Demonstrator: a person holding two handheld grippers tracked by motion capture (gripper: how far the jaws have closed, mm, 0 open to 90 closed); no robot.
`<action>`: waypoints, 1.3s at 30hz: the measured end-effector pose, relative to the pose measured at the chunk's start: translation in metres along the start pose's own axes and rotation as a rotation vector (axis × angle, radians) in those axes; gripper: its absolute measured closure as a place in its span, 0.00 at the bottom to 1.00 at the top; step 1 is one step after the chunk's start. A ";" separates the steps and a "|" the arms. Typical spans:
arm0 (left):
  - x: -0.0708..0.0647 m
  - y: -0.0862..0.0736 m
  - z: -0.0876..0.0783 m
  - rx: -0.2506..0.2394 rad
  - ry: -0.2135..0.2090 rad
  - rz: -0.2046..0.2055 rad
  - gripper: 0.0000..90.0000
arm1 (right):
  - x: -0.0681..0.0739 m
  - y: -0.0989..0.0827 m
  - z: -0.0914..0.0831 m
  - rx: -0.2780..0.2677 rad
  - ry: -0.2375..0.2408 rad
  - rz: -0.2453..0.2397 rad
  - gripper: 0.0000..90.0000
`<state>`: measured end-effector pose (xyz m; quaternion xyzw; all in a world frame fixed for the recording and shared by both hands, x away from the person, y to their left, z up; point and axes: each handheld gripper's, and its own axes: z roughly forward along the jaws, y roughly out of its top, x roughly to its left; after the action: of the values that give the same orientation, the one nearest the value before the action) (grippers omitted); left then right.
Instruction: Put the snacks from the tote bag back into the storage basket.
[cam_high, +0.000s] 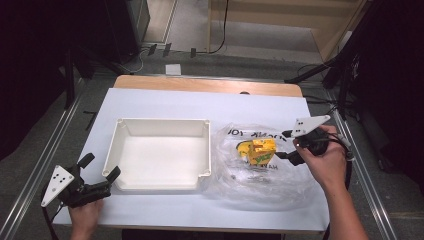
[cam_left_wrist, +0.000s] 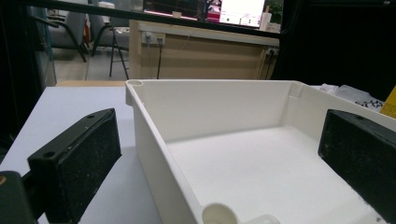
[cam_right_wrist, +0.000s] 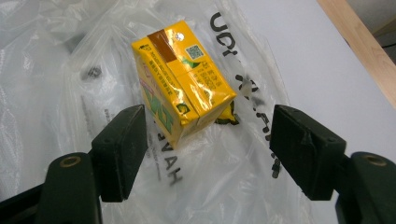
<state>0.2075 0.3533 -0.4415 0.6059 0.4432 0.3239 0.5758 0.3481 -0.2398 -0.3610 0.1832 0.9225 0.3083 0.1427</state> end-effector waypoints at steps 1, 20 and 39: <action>0.000 0.000 0.000 0.001 0.002 0.001 0.00 | -0.001 0.003 0.000 0.008 -0.001 -0.011 0.31; 0.000 0.000 0.001 0.006 0.002 0.005 0.00 | -0.009 0.035 0.014 0.139 0.087 -0.136 0.28; -0.001 0.000 0.001 0.009 -0.001 0.010 0.00 | -0.013 0.064 0.036 0.273 0.170 -0.211 0.30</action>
<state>0.2085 0.3522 -0.4412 0.6108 0.4413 0.3246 0.5716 0.3889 -0.1789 -0.3469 0.0766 0.9786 0.1778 0.0697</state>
